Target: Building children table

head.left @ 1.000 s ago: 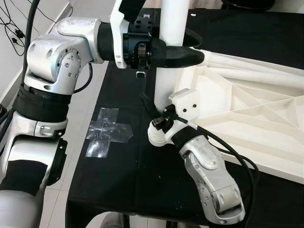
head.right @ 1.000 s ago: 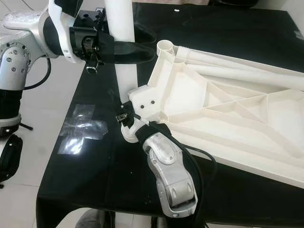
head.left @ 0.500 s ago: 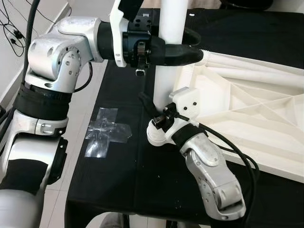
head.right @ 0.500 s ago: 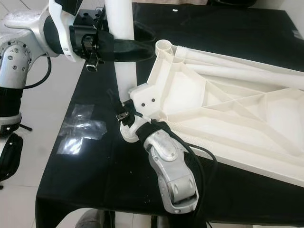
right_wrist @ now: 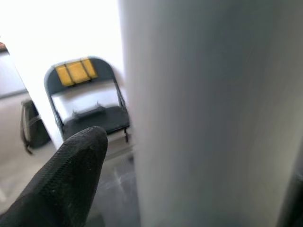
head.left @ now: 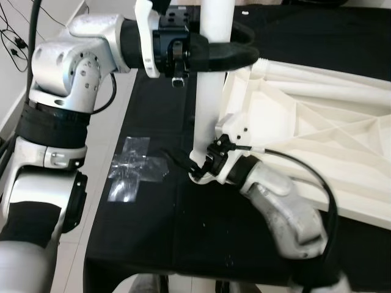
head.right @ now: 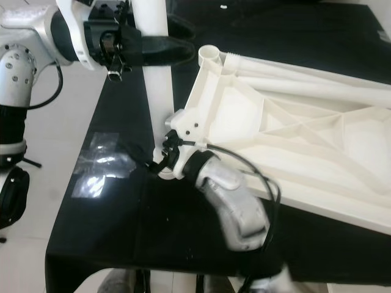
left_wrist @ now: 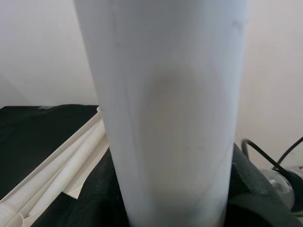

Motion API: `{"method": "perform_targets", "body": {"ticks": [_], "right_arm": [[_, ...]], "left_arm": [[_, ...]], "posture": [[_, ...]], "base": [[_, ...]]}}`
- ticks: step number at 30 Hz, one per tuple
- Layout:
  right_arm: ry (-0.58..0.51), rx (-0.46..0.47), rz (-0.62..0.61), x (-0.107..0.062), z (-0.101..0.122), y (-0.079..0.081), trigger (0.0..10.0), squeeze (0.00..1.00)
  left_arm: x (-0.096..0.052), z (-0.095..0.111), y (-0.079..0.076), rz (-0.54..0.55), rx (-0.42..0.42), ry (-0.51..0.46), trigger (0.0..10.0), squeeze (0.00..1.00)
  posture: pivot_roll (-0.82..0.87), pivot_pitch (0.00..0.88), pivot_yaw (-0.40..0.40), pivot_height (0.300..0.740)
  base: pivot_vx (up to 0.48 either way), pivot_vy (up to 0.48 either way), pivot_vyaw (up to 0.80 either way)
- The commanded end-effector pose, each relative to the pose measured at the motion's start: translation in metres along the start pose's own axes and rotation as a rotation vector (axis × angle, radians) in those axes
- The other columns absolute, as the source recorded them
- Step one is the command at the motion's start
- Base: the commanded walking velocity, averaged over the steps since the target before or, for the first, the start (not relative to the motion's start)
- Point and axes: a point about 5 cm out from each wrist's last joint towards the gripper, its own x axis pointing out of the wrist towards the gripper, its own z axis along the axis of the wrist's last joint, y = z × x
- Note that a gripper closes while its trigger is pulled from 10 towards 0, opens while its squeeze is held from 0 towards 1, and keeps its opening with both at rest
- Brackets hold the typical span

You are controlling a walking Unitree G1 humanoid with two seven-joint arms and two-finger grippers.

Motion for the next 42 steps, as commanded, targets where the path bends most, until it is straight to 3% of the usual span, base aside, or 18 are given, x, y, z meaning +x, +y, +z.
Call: {"method": "perform_targets", "body": {"ticks": [1,2,3,5,13,14,16,17,26,39,40,41,42], "right_arm": [[0.005,-0.018,0.13,0.004,0.002,-0.002,10.0,1.0],[0.013,-0.035,0.178,0.006,0.007,-0.008,10.0,0.42],[0.02,-0.054,0.222,0.009,0.011,-0.013,10.0,0.0],[0.04,-0.067,0.303,0.015,0.015,-0.02,10.0,0.0],[0.025,-0.039,0.405,0.031,0.022,-0.028,10.0,0.0],[0.029,-0.032,0.432,0.033,0.021,-0.028,4.1,0.0],[0.032,-0.023,0.462,0.035,0.019,-0.026,4.1,0.0],[0.043,-0.006,0.504,0.035,0.017,-0.024,0.0,0.0],[0.131,-0.013,0.628,0.038,0.003,-0.021,0.0,0.0],[0.216,-0.128,0.55,0.042,-0.008,-0.025,0.0,0.0],[0.223,-0.133,0.528,0.043,-0.009,-0.026,0.0,0.0],[0.228,-0.14,0.507,0.043,-0.01,-0.028,0.0,0.0],[0.231,-0.144,0.495,0.043,-0.01,-0.029,0.0,0.0]], "left_arm": [[0.002,0.0,0.0,0.004,0.044,0.032,0.0,0.0],[0.003,0.0,-0.001,-0.01,0.043,0.029,0.0,0.0],[0.004,0.0,-0.002,-0.025,0.042,0.027,0.0,0.0],[0.008,0.0,-0.004,-0.048,0.042,0.025,0.0,0.0],[0.019,-0.001,-0.008,-0.109,0.046,0.021,0.0,0.0],[0.021,-0.001,-0.009,-0.118,0.045,0.021,0.0,0.0],[0.023,-0.001,-0.01,-0.128,0.044,0.021,0.0,0.0],[0.024,-0.002,-0.013,-0.139,0.046,0.021,0.0,0.0],[0.032,-0.001,-0.025,-0.184,0.047,0.012,0.0,0.0],[0.038,-0.002,-0.023,-0.169,0.05,-0.003,0.0,0.0],[0.038,-0.006,-0.019,-0.149,0.048,-0.008,0.4,0.0],[0.037,-0.01,-0.012,-0.103,0.037,-0.011,6.3,0.0],[0.036,-0.013,-0.008,-0.071,0.029,-0.012,6.3,0.0]], "posture": [[0.06,0.27,0.033,0.74],[0.06,0.269,0.035,0.74],[0.06,0.267,0.04,0.74],[0.06,0.266,0.042,0.74],[0.07,0.265,0.049,0.74],[0.07,0.266,0.05,0.74],[0.07,0.267,0.051,0.74],[0.07,0.271,0.055,0.74],[0.07,0.274,0.059,0.74],[0.07,0.277,0.048,0.74],[0.06,0.276,0.043,0.74],[0.06,0.276,0.041,0.74],[0.06,0.276,0.041,0.74]], "base": [[0.0,0.0,0.0],[0.0,0.0,0.0],[0.0,0.0,0.0],[0.0,0.0,0.0],[0.0,0.0,0.0],[0.0,0.0,0.0],[0.0,0.0,0.0],[0.0,0.0,0.0],[0.0,0.0,0.0],[0.0,0.0,0.0],[0.0,0.0,0.0],[0.0,0.0,0.0],[0.0,0.0,0.0]]}}
